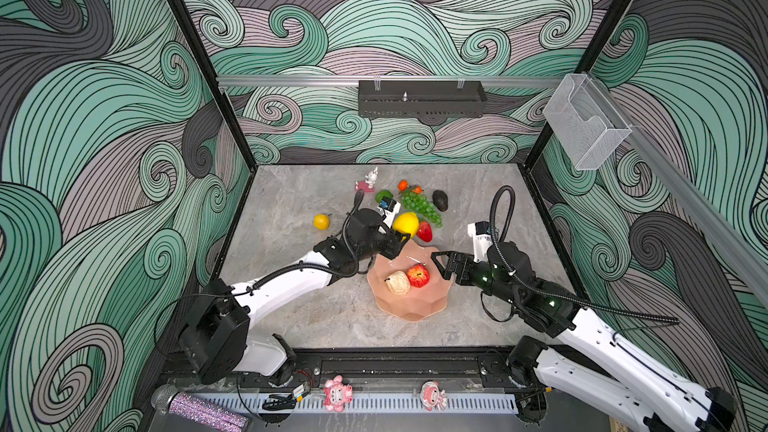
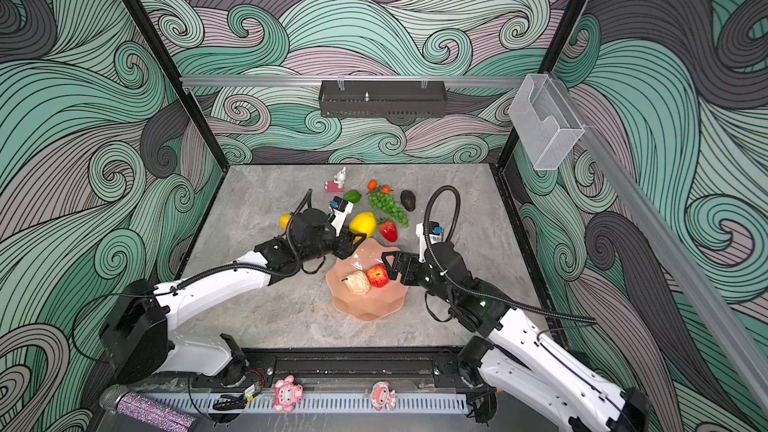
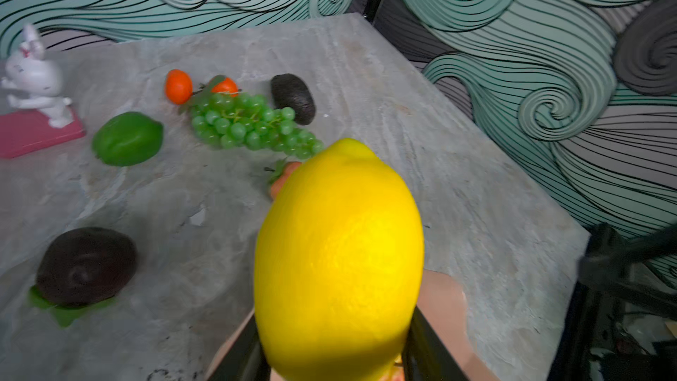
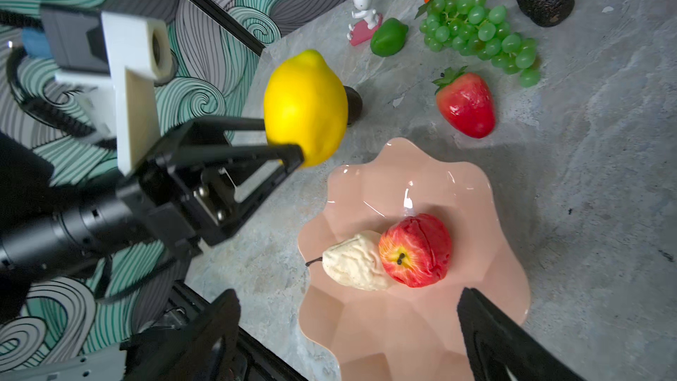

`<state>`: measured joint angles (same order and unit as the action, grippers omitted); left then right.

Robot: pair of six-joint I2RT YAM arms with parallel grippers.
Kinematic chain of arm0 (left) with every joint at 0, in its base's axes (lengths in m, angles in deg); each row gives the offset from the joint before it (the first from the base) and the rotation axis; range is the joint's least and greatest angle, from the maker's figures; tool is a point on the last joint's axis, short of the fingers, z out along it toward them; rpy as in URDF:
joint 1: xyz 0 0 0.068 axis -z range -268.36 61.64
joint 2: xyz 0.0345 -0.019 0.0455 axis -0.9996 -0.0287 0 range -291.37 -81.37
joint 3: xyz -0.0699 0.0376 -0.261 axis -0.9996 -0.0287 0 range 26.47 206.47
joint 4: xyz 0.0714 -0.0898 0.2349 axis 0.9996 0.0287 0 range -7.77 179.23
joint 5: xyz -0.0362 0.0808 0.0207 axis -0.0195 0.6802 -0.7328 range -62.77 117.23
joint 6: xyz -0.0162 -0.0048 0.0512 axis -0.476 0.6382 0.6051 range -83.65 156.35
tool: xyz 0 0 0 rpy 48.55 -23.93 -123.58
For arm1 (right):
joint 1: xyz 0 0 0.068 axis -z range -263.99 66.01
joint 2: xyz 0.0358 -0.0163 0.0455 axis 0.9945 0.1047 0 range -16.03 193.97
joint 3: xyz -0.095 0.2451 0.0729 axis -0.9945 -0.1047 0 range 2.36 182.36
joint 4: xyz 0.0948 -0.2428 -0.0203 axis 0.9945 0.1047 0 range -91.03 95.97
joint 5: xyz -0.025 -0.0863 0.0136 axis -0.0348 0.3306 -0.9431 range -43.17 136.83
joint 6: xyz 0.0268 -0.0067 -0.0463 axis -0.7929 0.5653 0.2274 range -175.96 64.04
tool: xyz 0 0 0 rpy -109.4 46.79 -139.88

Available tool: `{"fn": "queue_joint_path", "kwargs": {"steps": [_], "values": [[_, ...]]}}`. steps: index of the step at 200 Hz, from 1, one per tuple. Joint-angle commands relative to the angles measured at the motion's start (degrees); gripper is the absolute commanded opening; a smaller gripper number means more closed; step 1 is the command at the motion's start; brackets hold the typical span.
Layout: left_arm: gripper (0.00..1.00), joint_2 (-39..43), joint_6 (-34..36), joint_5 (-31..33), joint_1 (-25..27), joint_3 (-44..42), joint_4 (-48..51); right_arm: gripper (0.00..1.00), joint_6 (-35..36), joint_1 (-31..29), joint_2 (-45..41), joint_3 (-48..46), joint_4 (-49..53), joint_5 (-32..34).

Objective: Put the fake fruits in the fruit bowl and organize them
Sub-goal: 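Grasp the lemon with the right gripper from the left gripper above the bowl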

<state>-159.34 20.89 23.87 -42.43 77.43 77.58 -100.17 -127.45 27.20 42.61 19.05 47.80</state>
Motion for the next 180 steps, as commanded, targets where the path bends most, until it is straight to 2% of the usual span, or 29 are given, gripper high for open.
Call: {"fn": "queue_joint_path", "kwargs": {"steps": [1, 45, 102, 180], "values": [[0.48, 2.72, 1.84, 0.38, 2.82, -2.18, -7.77, 0.93, -4.18, 0.22, -0.50, -1.60, -6.45, -2.69], [0.48, 4.11, 3.98, 0.44, 7.55, -5.73, -11.42, 0.93, -7.82, 0.22, -0.34, -4.50, -11.03, -3.70], [0.48, 4.76, 5.96, 0.41, 11.09, -8.33, -15.23, 0.91, -12.50, 0.18, 1.34, -6.55, -15.39, -3.45], [0.48, 3.66, 5.71, 0.54, 12.25, -9.55, -18.24, 0.77, -16.45, 0.22, 4.41, -6.63, -16.11, -3.77]]}}
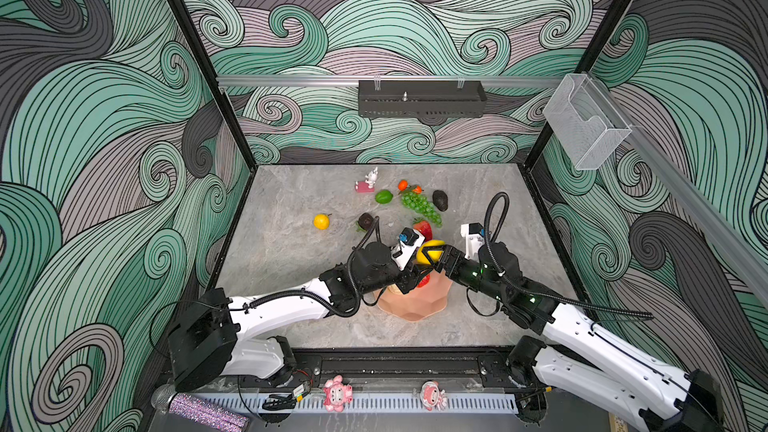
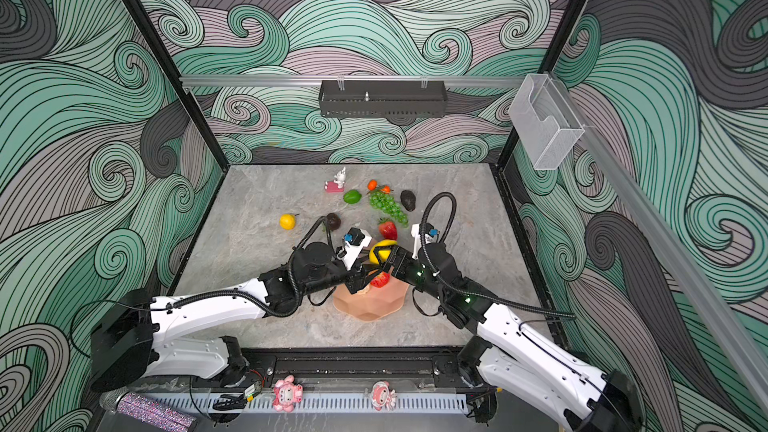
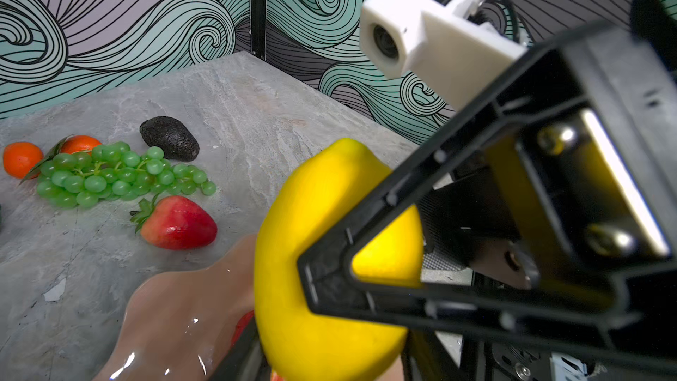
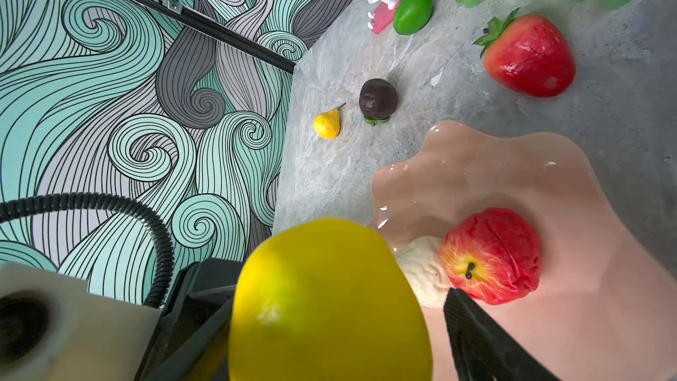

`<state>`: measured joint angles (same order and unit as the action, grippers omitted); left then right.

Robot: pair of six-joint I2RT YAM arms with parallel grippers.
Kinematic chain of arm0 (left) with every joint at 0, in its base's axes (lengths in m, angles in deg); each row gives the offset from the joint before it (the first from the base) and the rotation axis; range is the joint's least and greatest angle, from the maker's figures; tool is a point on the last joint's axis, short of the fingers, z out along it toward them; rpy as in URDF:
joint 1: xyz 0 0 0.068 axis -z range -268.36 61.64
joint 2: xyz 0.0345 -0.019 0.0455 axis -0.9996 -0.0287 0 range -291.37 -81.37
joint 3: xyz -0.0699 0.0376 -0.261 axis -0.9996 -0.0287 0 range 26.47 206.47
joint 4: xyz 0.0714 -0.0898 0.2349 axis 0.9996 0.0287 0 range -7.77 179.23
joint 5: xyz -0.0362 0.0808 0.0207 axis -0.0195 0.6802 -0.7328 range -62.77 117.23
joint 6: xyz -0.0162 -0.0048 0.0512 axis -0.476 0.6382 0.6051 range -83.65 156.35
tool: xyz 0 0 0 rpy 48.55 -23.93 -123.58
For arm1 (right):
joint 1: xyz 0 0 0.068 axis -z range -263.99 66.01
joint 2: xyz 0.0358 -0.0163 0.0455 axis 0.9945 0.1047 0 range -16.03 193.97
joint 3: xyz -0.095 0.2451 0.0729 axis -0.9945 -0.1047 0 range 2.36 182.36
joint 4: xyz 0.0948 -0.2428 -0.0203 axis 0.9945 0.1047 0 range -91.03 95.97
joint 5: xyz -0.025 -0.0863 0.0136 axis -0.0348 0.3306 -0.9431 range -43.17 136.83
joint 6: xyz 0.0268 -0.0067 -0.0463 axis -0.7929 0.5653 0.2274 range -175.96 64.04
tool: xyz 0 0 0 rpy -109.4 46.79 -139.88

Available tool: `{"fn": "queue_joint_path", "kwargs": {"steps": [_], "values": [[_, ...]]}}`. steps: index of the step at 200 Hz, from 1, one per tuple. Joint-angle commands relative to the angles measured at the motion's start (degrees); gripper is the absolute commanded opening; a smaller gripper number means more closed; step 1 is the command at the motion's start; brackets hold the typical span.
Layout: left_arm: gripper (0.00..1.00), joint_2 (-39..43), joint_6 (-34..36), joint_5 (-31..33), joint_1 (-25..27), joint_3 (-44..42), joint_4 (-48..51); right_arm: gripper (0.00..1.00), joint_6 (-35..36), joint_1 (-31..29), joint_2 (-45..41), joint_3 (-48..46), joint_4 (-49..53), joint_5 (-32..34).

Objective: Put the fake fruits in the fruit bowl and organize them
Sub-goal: 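Grasp the lemon with the right gripper from the left gripper above the bowl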

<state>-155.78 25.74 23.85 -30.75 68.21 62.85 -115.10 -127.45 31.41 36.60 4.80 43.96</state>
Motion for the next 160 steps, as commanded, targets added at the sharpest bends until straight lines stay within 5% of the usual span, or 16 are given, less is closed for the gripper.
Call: {"fn": "queue_joint_path", "kwargs": {"steps": [1, 81, 127, 160], "values": [[0.48, 0.08, 0.86, 0.52, 0.58, -0.33, -3.54, 0.77, -1.56, 0.22, 0.19, -0.64, -1.86, 0.07], [0.53, -0.23, 0.93, 1.42, 1.05, -1.13, -4.12, 0.62, 0.35, 0.15, 1.02, 1.11, -1.39, -0.75], [0.67, 0.83, 0.62, 3.60, 1.09, -0.30, -0.47, 0.58, 2.87, 0.09, 1.25, 2.68, 1.54, 0.00], [0.80, 5.38, -2.21, 11.33, 1.01, -2.99, 0.37, 0.58, 8.63, -0.29, 2.39, 4.46, 6.20, 4.48]]}}
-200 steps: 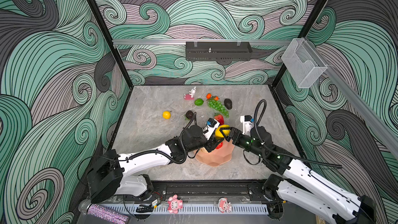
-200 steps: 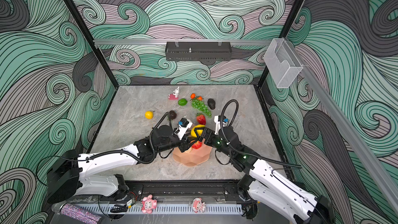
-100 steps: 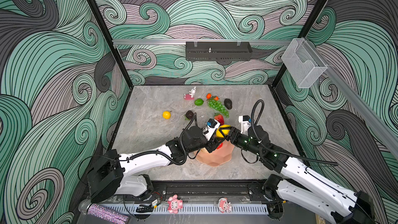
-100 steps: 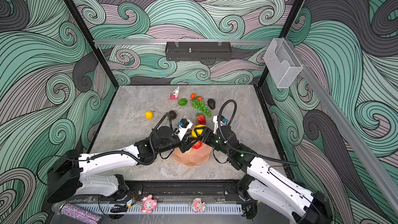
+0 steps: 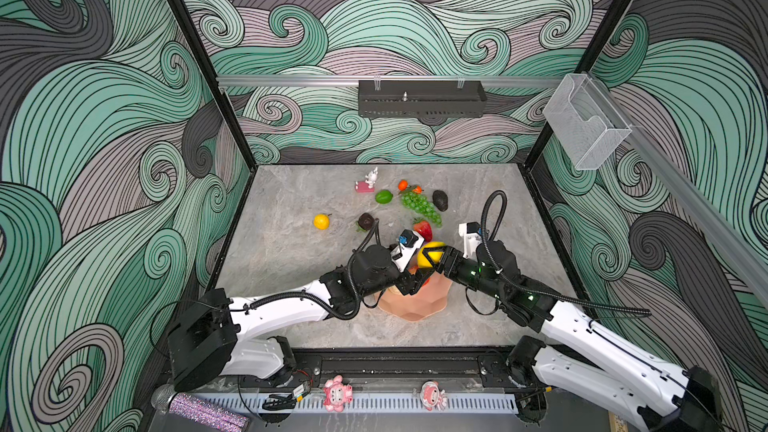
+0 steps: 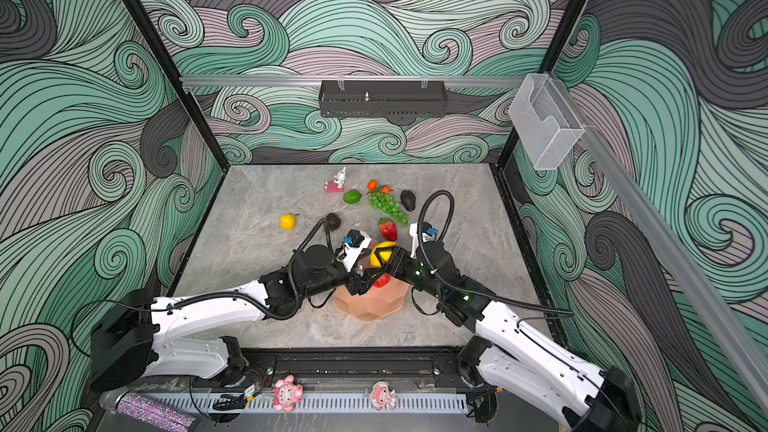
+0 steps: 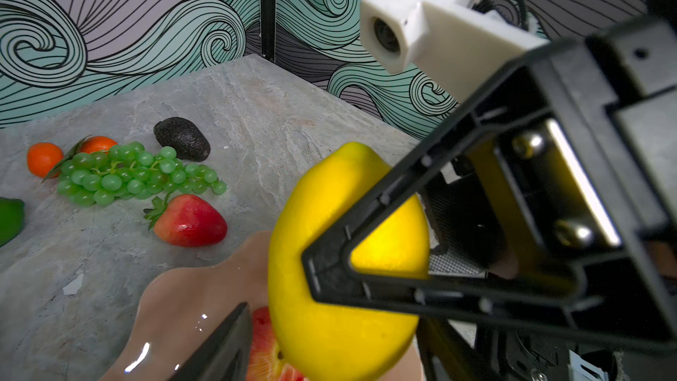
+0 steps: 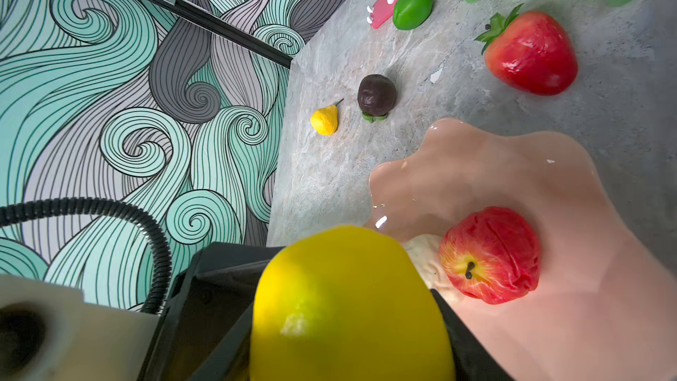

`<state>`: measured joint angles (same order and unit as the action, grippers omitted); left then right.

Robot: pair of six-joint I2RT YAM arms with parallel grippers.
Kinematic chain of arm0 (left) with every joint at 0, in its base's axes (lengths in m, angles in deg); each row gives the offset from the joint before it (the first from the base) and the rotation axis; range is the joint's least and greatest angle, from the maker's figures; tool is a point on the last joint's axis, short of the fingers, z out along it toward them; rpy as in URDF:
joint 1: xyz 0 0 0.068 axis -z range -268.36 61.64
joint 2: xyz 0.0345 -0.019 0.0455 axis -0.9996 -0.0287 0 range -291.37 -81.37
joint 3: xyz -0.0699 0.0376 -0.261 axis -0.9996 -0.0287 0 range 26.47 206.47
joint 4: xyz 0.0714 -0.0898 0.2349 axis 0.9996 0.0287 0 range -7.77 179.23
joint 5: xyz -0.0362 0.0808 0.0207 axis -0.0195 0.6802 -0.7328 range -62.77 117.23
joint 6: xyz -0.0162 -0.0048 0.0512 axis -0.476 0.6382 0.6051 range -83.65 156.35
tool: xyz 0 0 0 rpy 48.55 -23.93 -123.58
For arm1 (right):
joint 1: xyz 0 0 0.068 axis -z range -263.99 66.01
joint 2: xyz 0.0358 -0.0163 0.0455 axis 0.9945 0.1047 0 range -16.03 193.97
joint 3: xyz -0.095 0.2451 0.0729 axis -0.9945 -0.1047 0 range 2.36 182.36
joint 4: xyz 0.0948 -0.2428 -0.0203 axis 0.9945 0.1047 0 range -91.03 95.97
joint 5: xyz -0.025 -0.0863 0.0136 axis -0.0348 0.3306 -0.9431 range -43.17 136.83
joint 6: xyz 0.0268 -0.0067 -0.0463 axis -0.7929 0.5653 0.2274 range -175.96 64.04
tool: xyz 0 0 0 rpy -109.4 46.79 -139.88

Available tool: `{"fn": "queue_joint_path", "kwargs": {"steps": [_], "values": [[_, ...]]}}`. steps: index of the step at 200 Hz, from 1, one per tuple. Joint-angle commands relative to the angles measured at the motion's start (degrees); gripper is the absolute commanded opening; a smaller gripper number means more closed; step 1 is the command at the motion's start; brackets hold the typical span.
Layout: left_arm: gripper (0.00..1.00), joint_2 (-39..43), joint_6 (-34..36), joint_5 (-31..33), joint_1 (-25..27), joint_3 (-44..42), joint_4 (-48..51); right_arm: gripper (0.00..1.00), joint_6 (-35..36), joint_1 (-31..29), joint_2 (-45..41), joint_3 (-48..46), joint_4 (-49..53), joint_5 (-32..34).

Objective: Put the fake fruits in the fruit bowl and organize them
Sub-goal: 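Grasp the lemon with the right gripper from the left gripper above the bowl, then lower the lemon into the bowl with the right gripper while the left gripper withdraws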

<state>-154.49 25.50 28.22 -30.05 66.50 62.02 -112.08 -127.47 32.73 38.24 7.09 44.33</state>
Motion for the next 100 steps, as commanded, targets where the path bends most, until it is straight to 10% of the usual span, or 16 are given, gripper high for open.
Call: {"fn": "queue_joint_path", "kwargs": {"steps": [1, 100], "values": [[0.81, 4.24, -2.15, 7.33, 0.27, -1.28, 1.39, 0.58, 6.16, -0.28, 1.30, 3.15, 4.51, 4.68], [0.91, 21.57, -10.75, 34.17, -6.01, -8.83, 21.22, 0.62, 32.54, -1.25, 20.09, 16.99, 15.05, 8.34]]}}
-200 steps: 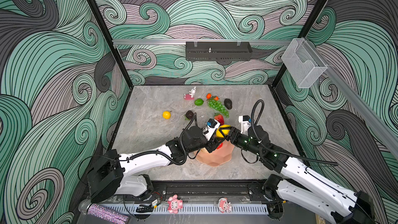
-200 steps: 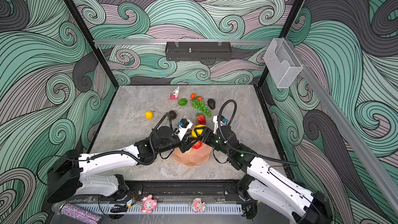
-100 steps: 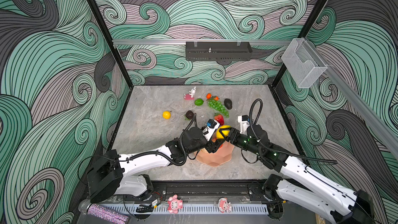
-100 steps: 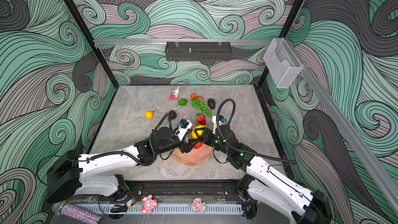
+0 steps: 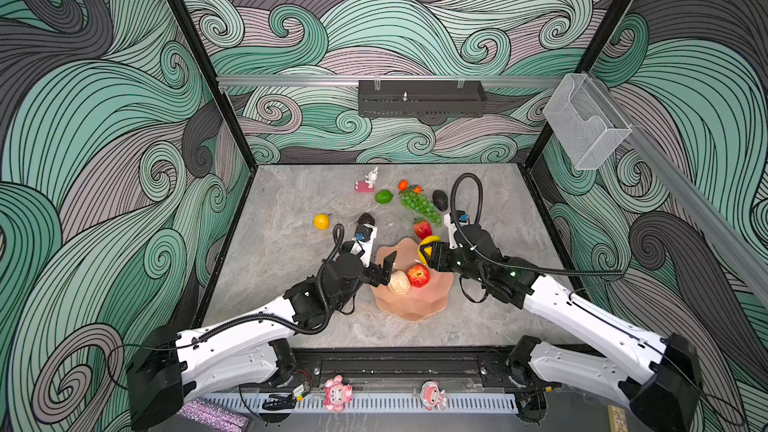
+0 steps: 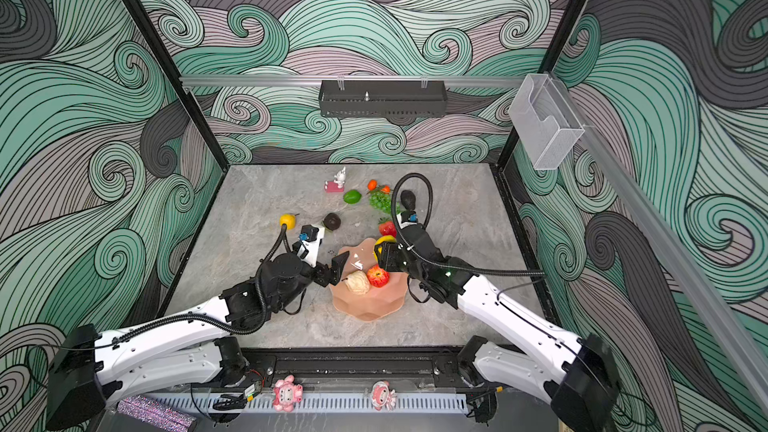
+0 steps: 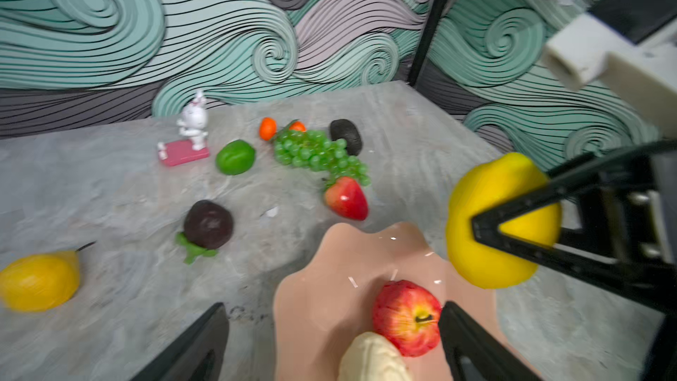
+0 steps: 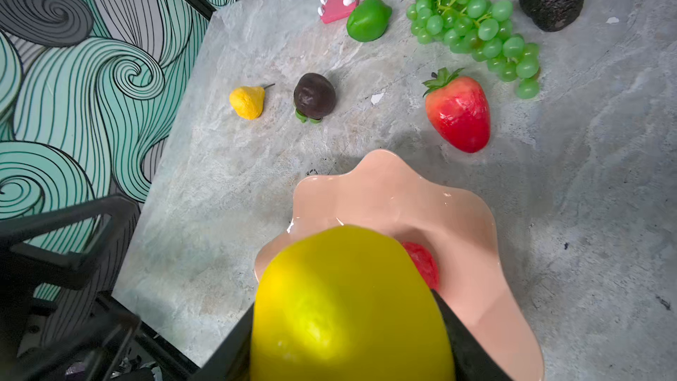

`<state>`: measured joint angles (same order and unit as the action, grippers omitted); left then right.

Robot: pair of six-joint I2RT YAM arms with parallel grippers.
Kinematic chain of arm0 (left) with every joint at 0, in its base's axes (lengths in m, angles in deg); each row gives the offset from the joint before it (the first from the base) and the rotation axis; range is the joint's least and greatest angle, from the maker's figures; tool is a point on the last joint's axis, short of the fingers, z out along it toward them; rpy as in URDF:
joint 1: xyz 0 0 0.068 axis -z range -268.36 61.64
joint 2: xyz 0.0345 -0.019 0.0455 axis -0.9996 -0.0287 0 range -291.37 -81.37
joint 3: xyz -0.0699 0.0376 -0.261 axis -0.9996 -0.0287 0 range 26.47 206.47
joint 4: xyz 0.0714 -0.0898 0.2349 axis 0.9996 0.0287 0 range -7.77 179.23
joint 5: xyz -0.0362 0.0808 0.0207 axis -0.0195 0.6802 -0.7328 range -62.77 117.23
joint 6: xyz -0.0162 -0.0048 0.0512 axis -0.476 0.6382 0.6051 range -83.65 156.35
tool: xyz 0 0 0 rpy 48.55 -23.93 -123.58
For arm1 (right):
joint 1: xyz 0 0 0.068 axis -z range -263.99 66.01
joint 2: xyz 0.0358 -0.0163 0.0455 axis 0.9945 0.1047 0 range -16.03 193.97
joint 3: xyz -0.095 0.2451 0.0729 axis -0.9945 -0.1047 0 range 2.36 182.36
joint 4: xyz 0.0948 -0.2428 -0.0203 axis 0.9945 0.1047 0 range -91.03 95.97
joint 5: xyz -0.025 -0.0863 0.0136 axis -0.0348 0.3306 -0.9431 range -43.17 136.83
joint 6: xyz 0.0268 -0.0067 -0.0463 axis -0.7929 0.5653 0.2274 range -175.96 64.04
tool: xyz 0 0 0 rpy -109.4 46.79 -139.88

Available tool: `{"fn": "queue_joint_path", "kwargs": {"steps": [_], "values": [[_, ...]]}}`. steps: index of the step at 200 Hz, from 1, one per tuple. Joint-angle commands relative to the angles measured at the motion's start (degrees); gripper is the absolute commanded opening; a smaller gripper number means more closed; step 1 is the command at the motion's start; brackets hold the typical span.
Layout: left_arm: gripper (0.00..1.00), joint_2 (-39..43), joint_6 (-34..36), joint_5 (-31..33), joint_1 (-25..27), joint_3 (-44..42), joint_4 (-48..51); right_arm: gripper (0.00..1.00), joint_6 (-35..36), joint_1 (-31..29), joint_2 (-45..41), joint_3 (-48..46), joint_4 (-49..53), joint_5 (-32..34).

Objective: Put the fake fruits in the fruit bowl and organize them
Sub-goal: 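Lower the lemon into the bowl with the right gripper while the left gripper withdraws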

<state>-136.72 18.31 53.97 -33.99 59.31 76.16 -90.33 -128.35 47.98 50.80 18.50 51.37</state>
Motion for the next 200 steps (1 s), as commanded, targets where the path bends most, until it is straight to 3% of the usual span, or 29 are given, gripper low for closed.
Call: {"fn": "queue_joint_path", "kwargs": {"steps": [1, 25, 59, 83, 200], "values": [[0.91, 4.00, -3.70, 8.64, -2.16, -1.73, 7.19, 0.62, 11.16, -0.38, 5.13, 4.66, 3.75, 1.37], [0.91, 10.09, -9.41, 17.12, -4.60, -4.67, 10.90, 0.62, 18.67, -0.38, 11.15, 9.15, 6.68, 3.36], [0.91, 18.98, -12.75, 14.94, -10.05, -9.16, 14.55, 0.61, 24.00, -0.36, 16.32, 12.49, 7.57, 6.22], [0.91, 22.21, -12.49, 14.65, -11.08, -10.79, 16.32, 0.61, 26.26, -0.37, 18.72, 13.90, 7.35, 7.24], [0.91, 22.31, -10.48, 13.60, -11.91, -14.21, 13.71, 0.60, 32.04, -5.37, 29.95, 19.27, 8.49, 13.52]]}}
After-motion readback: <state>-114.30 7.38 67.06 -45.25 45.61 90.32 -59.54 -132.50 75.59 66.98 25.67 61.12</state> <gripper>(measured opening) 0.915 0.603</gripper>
